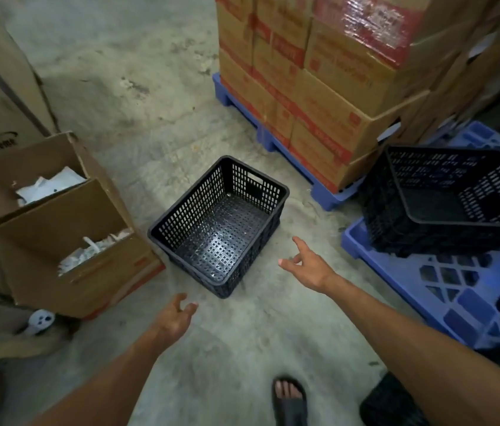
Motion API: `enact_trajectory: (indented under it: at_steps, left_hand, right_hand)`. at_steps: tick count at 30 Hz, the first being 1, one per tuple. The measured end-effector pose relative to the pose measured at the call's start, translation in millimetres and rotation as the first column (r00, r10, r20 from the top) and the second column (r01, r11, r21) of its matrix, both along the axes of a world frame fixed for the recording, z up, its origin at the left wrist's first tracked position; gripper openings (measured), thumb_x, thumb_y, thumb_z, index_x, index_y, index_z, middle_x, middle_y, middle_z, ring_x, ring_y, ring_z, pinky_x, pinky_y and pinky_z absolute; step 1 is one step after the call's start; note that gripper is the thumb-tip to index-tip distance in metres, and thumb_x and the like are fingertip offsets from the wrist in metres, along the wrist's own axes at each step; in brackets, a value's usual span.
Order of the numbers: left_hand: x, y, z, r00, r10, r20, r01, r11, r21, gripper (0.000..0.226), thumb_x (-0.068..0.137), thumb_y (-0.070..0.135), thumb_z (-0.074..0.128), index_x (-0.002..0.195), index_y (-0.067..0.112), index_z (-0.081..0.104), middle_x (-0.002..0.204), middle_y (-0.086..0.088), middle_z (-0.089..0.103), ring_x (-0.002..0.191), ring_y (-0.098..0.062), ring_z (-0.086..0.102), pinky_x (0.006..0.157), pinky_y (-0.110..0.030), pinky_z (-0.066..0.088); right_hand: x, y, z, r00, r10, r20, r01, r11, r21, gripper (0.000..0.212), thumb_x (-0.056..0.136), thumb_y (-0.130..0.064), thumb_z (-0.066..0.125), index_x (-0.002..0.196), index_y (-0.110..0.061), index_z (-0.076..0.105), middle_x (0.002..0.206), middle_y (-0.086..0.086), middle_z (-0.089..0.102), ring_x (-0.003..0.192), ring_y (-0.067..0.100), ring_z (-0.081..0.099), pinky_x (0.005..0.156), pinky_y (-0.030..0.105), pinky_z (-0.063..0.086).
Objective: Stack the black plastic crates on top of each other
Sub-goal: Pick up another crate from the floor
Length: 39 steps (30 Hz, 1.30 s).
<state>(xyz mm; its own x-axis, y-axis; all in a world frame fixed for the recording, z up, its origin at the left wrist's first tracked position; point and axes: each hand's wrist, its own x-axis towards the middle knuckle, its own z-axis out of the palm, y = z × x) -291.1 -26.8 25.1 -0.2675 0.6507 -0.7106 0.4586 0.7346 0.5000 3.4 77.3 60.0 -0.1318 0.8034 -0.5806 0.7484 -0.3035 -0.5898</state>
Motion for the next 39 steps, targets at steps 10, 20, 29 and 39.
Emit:
enact_trajectory:
  at_steps: [10,20,29,39]
  left_hand:
    - [-29.4,120.2,-109.6,0.984,0.165,0.069,-0.153,0.977,-0.151,0.069,0.097,0.035,0.052,0.153,0.013,0.019,0.14,-0.021,0.05,0.123,-0.036,0.053,0.105,-0.043,0.042]
    - [-31.3,196.6,-215.5,0.793,0.609,0.035,-0.587,0.777,-0.229,0.107,0.089,0.03,0.065,0.148,0.037,-0.025,0.154,-0.01,0.034,0.122,-0.041,0.049,0.087,-0.055,0.049]
    - [-14.1,193.4,-259.6,0.68,0.732,0.036,-0.73,0.681,-0.058,0.093,0.086,0.019,0.06,0.145,0.046,-0.008,0.118,-0.005,0.052,0.102,-0.031,0.057,0.096,-0.055,0.046]
    - [-53.1,195.3,-160.1,0.767,0.637,0.075,-0.64,0.767,0.038,0.083,0.077,-0.01,0.066,0.144,0.024,0.032,0.113,-0.003,0.056,0.1,-0.028,0.057,0.083,-0.043,0.052]
  right_hand:
    - [-39.9,184.6,-133.1,0.986,0.164,0.04,-0.164,0.986,-0.009,0.086,0.093,-0.044,0.061,0.158,-0.017,0.013,0.157,0.016,0.034,0.141,0.031,0.04,0.112,0.036,0.037]
    - [-36.5,318.6,-261.6,0.945,0.144,0.295,-0.148,0.989,-0.006,0.105,0.088,-0.035,0.07,0.158,-0.024,-0.008,0.161,0.018,-0.027,0.151,0.044,0.009,0.12,0.042,0.02]
    - [-28.8,355.1,-288.3,0.924,-0.189,0.333,0.145,0.978,0.151,0.105,0.082,0.003,0.067,0.158,-0.023,-0.001,0.162,0.014,0.005,0.123,0.039,0.05,0.089,0.039,0.053]
    - [23.4,298.6,-205.4,0.869,-0.366,0.333,0.344,0.93,0.125,0.059,0.082,-0.005,0.065,0.135,0.0,0.039,0.134,0.024,0.047,0.124,0.041,0.049,0.105,0.046,0.043]
